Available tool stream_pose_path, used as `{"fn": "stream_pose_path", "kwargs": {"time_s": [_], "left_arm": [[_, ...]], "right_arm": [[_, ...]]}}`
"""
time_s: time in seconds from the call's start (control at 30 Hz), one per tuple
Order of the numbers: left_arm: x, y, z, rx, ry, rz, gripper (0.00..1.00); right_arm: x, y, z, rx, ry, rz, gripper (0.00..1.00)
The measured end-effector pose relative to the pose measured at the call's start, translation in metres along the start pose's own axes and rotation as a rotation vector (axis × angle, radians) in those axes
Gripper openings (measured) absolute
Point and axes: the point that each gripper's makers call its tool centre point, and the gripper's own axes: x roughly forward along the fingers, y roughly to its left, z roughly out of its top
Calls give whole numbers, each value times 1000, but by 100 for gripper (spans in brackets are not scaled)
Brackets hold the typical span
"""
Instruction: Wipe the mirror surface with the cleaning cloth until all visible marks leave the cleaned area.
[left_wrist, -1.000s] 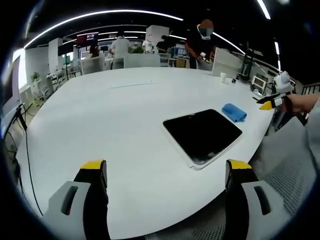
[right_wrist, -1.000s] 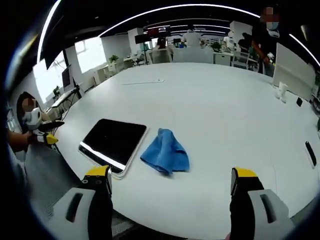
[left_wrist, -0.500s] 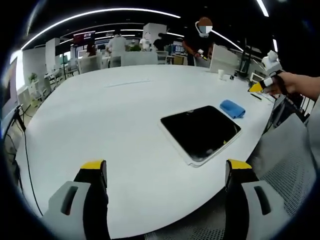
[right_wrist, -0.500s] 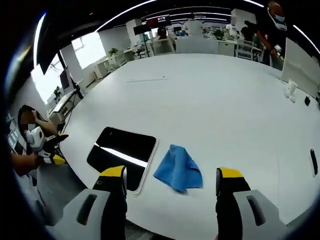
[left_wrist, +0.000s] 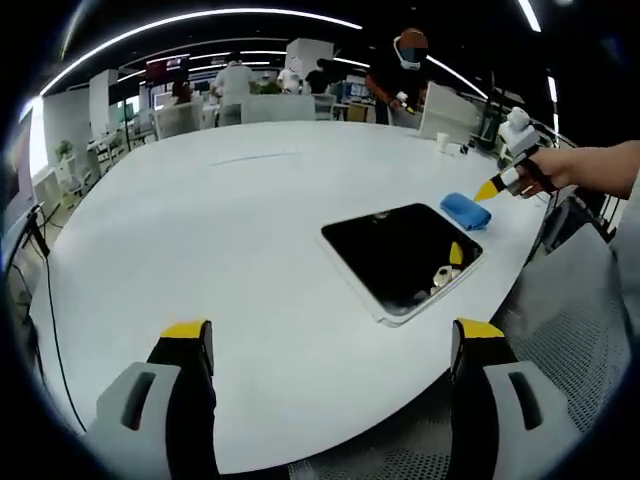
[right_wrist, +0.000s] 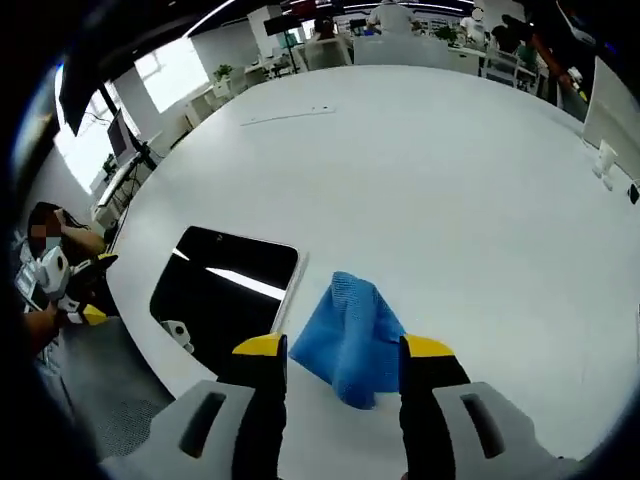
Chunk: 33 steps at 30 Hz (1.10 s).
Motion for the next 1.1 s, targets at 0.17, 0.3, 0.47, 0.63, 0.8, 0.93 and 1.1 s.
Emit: {"fn": "stream_pose_path", "kwargs": {"time_s": [0.17,0.3,0.47,0.63,0.8,0.93,1.1], "left_arm": [[0,-2,0,7,3,-10,97],[0,-3,-1,8,5,-12,97],[0,-3,0,6,2,-11,97],[0,-2,0,3,1,-11,96],[0,-3,-1,4,2,-13,96],[0,-3,-1,4,4,-14,96],[0,-4,0,3,-1,-16,96]], "right_arm": [[16,-5,3,-13,14,-25,29],[26,-4,1,5,30,-10,22],[32,-6,-2,6,49,-34,9],[35,-5,-4,-27,52,-67,7],[34,-10,-3,-2,54,-84,3],[32,-13,0,13,47,-98,3],[17,-11,16,65,24,-88,3]]}}
